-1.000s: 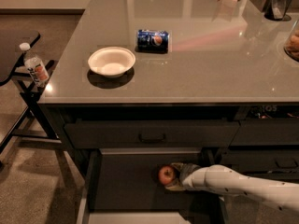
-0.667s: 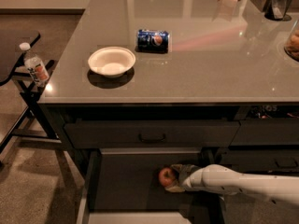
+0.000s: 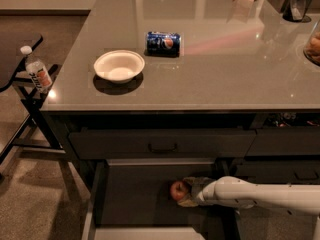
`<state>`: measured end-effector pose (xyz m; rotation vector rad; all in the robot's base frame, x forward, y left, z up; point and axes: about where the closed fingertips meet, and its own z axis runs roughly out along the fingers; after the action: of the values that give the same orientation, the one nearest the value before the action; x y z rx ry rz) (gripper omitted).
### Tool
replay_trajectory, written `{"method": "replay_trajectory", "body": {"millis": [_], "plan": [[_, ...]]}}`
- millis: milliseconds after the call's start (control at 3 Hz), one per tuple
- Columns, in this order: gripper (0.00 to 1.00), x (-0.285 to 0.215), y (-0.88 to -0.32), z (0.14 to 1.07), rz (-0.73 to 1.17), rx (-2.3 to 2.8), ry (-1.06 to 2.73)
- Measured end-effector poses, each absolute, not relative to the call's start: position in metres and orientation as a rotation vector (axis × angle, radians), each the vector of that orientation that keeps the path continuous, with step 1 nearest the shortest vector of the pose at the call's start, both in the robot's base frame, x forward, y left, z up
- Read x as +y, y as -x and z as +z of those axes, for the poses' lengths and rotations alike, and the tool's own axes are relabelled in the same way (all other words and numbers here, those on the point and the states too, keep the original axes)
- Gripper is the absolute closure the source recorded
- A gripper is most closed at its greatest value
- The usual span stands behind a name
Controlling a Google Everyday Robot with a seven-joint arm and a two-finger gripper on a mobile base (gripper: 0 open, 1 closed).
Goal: Place apple into middle drawer
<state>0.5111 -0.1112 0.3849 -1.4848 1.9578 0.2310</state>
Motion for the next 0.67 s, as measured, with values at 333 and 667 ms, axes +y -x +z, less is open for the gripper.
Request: {"method": "replay_trajectory", "body": {"millis": [333,667], "plan": [[0.58,-0.1112,-0.5111,0.3849,0.231,1.958,1.485],[0.34,-0.1111,-0.5111,0.3849,0.231,1.958,1.485]]}}
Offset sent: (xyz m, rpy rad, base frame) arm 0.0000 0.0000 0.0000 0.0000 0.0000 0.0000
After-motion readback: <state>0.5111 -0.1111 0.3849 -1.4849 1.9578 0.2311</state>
